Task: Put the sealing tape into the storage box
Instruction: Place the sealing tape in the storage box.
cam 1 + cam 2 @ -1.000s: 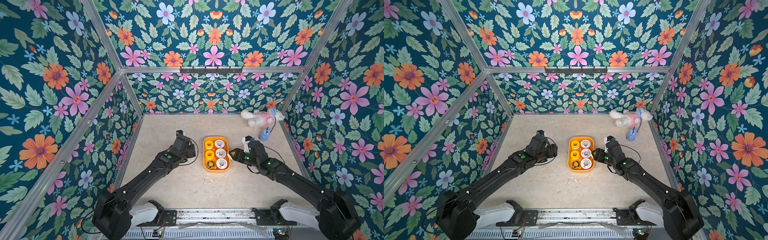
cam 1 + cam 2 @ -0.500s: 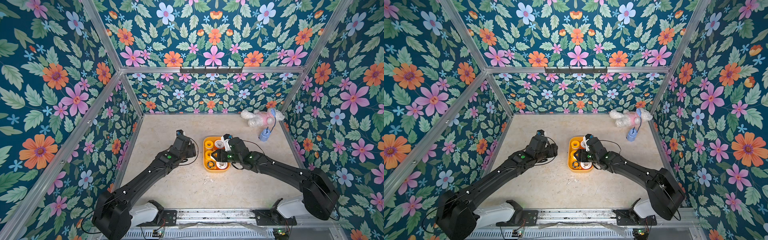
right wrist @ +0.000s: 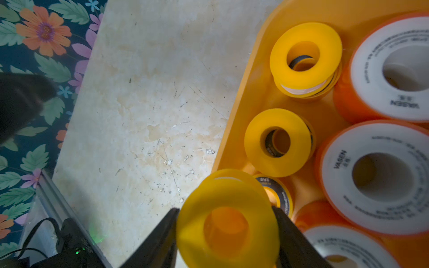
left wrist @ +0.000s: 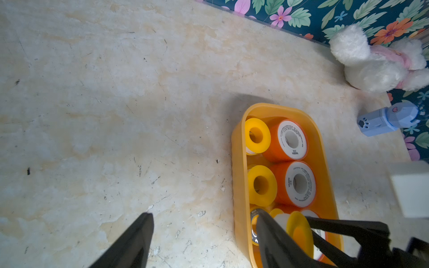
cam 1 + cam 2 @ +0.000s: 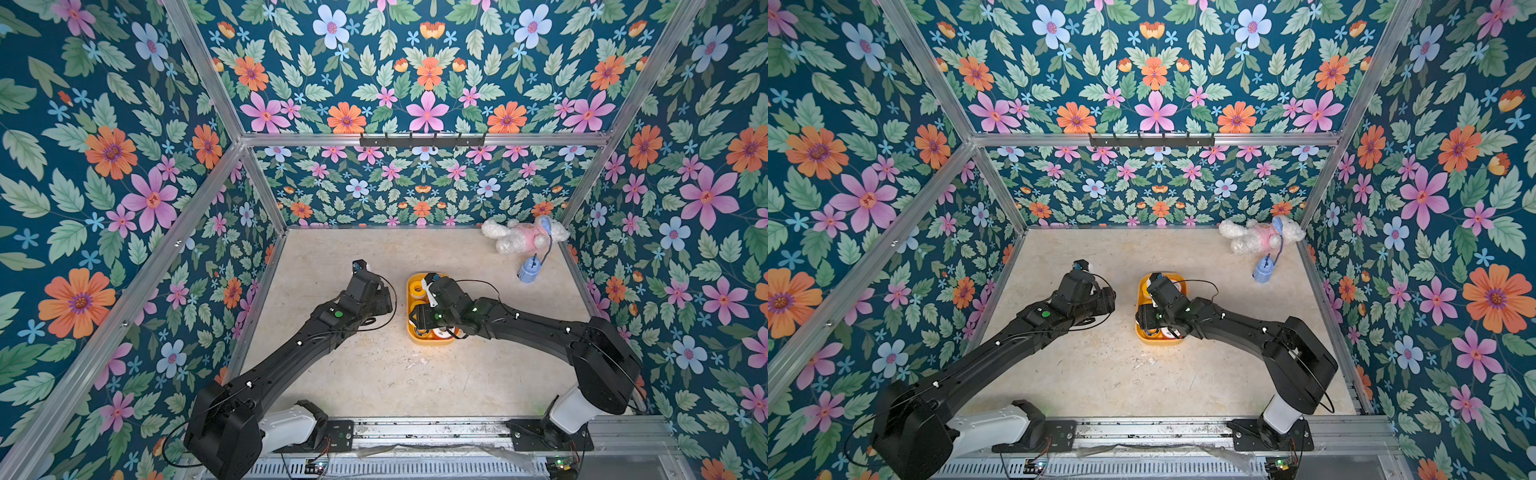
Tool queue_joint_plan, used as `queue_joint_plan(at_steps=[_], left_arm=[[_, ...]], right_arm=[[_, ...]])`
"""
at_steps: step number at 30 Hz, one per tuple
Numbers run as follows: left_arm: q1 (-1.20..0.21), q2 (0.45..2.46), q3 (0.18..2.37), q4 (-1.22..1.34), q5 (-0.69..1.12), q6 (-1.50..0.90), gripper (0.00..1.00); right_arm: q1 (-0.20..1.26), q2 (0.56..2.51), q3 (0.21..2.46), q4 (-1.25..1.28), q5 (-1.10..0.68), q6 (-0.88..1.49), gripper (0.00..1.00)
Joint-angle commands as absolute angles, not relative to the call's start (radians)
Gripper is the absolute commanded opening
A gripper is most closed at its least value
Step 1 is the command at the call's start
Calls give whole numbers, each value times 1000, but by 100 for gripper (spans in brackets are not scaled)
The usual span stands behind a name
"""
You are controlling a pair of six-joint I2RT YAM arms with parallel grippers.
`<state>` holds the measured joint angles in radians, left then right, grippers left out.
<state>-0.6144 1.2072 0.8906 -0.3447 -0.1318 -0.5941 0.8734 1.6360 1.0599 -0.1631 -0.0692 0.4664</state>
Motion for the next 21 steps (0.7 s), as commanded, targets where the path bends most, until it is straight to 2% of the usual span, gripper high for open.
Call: queue_joint_plan(at_steps=[1, 8, 14, 21], left_arm=[[-614, 1210, 888, -340, -131, -589, 76], [-614, 1235, 869, -284, -60, -594, 76], [-596, 1291, 830, -130, 124, -638, 75], [-577, 1391, 808, 5, 280, -672, 65]], right_arm=[[882, 1644, 1067, -202, -16, 450, 64], [900, 1648, 1067, -223, 0, 444, 64], [909, 1705, 1078, -245, 20, 443, 64], [914, 1706, 1080, -253, 31, 446, 64]])
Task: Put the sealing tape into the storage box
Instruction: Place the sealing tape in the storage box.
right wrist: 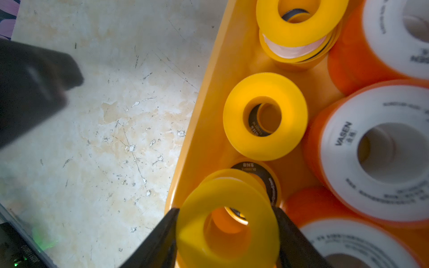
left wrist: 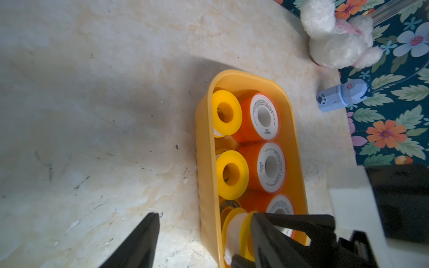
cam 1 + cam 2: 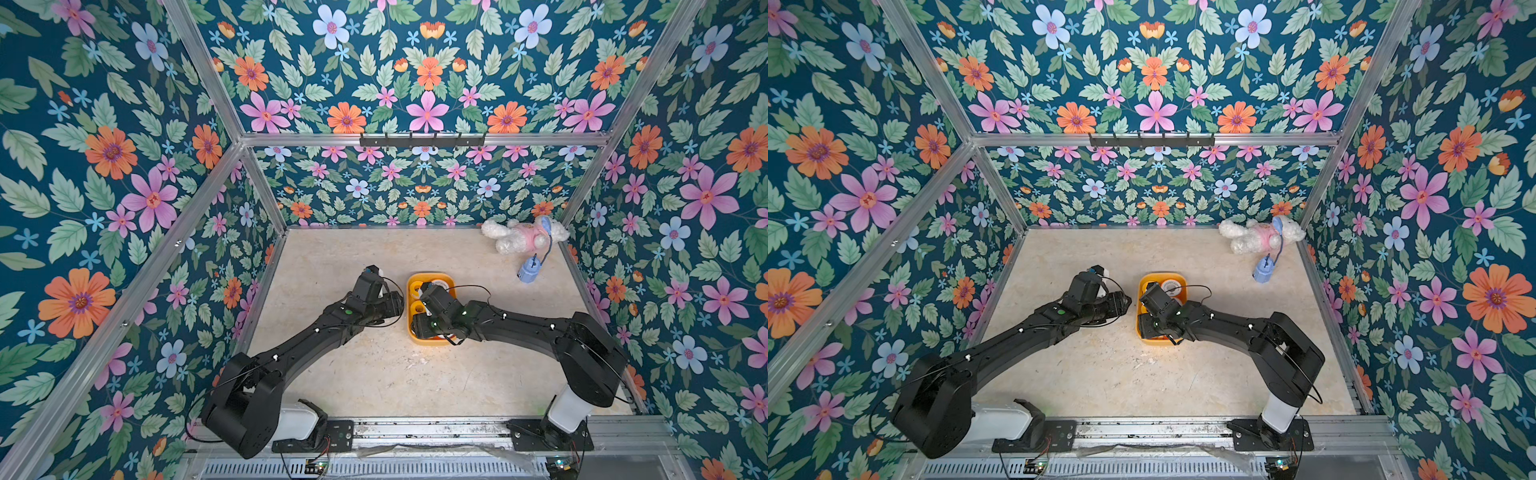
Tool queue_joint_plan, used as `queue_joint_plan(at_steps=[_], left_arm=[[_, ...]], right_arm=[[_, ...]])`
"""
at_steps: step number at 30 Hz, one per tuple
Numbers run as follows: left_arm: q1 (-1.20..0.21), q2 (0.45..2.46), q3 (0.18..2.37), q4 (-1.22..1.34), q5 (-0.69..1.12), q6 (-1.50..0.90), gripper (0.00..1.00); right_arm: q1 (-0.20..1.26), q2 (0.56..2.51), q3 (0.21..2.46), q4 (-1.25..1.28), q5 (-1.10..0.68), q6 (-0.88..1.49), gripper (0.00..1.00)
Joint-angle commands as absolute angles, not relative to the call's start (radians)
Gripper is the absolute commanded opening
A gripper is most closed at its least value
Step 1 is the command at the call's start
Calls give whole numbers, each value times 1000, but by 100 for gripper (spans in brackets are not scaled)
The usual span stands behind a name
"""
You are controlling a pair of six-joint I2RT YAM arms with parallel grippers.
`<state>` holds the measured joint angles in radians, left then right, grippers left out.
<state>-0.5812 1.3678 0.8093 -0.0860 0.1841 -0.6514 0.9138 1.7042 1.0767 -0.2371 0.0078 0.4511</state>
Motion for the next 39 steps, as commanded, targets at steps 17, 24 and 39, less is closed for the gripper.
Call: queue_joint_plan(at_steps=[17, 24, 39], left_arm=[[-575, 1513, 808, 62, 347, -694, 32], [-575, 1520, 805, 65, 351, -693, 22], [-575, 1538, 808, 78, 378, -692, 18]], right_arm=[[927, 1715, 1102, -289, 58, 437, 67], [934, 1721, 1110, -300, 66, 435, 68], [877, 1516, 987, -186, 67, 529, 69]])
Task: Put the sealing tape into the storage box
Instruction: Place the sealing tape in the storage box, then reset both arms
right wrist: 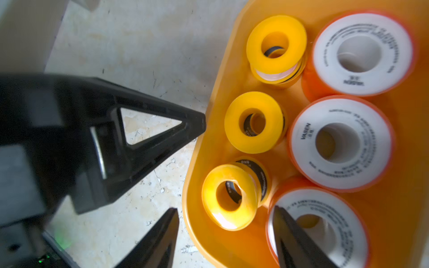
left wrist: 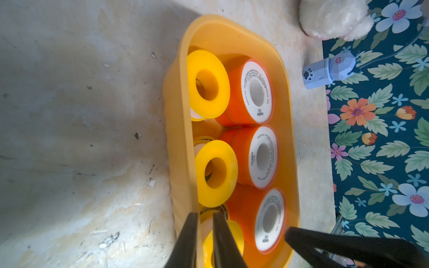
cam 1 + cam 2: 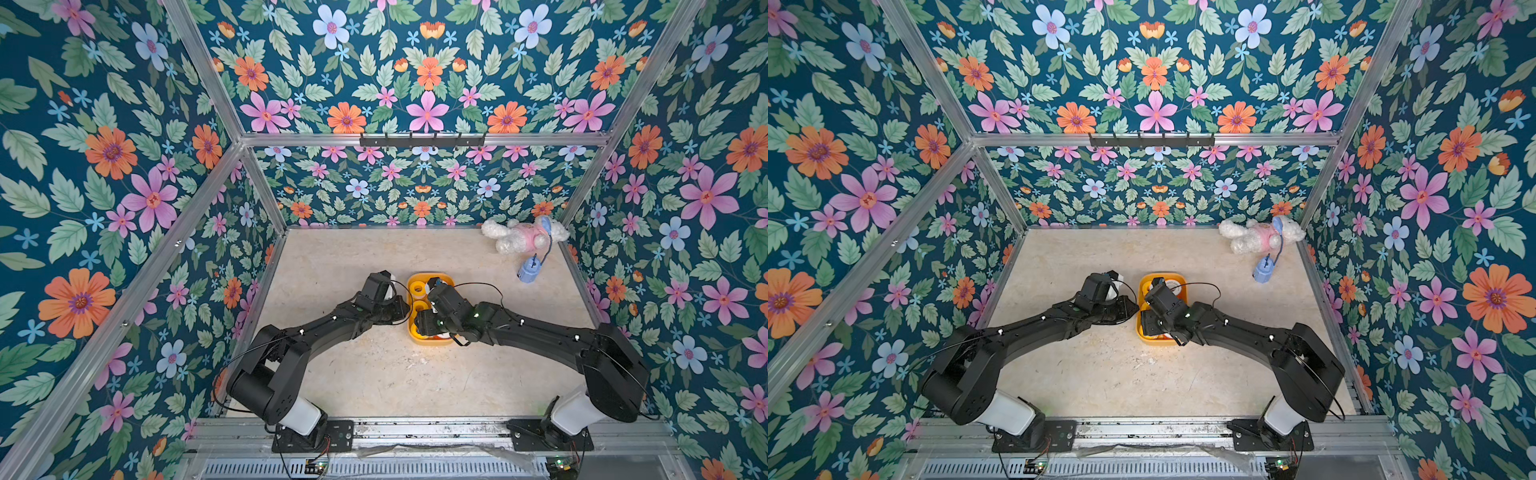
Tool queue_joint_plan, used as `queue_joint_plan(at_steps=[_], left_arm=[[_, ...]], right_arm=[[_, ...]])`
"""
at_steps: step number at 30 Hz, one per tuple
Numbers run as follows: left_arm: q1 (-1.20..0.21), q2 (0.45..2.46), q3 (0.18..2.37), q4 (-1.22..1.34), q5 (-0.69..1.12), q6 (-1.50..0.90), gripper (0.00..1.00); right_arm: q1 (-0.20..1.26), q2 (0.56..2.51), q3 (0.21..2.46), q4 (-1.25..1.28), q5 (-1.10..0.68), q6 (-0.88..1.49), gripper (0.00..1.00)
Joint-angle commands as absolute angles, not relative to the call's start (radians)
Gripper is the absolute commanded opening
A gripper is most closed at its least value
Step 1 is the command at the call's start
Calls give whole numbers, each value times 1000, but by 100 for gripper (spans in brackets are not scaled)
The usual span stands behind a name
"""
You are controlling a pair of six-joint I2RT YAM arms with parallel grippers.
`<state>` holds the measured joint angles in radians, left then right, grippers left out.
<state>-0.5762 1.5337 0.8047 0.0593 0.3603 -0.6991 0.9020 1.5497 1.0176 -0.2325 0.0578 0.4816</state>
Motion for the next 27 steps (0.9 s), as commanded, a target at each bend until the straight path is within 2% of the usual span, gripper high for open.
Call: queue_joint_plan(at_steps=[1, 4, 11, 15, 21, 27], left_arm=[[-575, 1539, 812, 77, 378, -689, 18], [-575, 1538, 819, 60, 367, -685, 22], [-575, 1497, 856, -24, 300, -643, 43], [-575, 1466, 886, -86, 221, -596, 50], [-565, 1422, 920, -160, 6, -481, 55], [-555, 1392, 908, -124, -258, -334, 59]], right_arm=[[856, 1492, 961, -170, 57, 544, 69], [797, 1423, 884, -124, 43, 574, 69], [677, 1254, 746, -90, 125, 601, 70], [605, 1163, 691, -83, 212, 588, 73], [518, 1043, 618, -53, 397, 524, 78], [473, 960, 544, 32, 627, 451, 84]])
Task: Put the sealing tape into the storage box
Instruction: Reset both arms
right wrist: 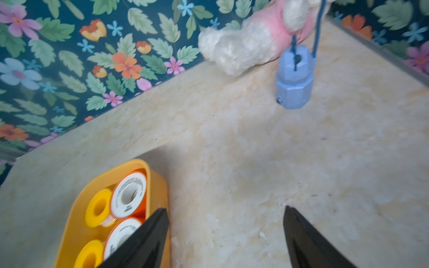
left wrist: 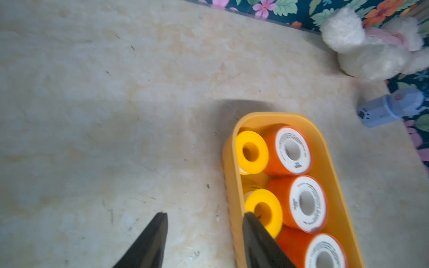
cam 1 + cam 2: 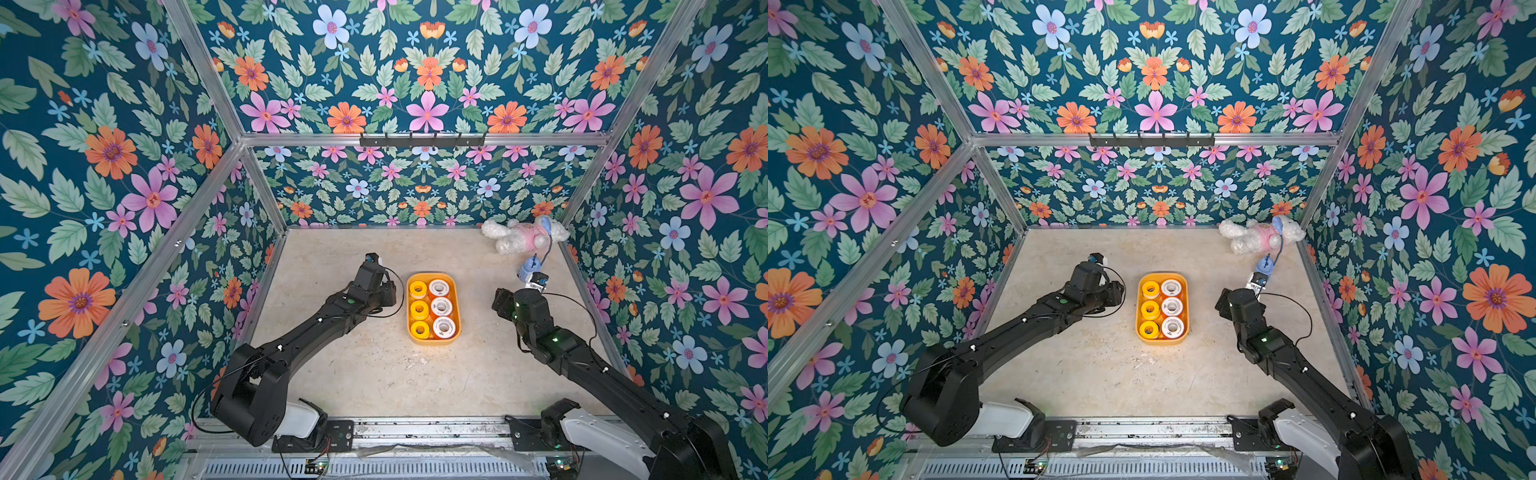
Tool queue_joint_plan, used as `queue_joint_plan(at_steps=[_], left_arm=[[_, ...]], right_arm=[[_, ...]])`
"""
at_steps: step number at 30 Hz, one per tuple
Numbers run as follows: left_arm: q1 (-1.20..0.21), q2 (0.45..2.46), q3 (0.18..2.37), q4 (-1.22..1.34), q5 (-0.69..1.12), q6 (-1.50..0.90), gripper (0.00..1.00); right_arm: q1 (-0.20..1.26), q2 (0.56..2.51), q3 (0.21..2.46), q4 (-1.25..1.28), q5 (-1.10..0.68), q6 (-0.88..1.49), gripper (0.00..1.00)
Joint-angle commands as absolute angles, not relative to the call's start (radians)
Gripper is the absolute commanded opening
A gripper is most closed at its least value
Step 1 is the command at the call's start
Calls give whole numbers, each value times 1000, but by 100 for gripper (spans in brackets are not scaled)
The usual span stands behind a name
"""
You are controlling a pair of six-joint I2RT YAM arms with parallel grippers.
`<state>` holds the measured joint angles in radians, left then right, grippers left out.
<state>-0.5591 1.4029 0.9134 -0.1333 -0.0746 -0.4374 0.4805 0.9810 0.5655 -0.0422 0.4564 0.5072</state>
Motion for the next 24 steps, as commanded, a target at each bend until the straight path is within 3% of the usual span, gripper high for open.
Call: queue_joint_plan(at_steps=[1, 10, 24], left_arm=[[-554, 1383, 896, -96, -297, -304, 59], [-536, 1293, 701, 268, -559, -93, 63], [-413, 1317, 517, 616, -702, -26, 66]], right_arm=[[471, 949, 528, 60, 662, 433, 85], [438, 935, 372, 377, 890, 294, 93], [318, 1027, 193, 817, 877, 176, 94]])
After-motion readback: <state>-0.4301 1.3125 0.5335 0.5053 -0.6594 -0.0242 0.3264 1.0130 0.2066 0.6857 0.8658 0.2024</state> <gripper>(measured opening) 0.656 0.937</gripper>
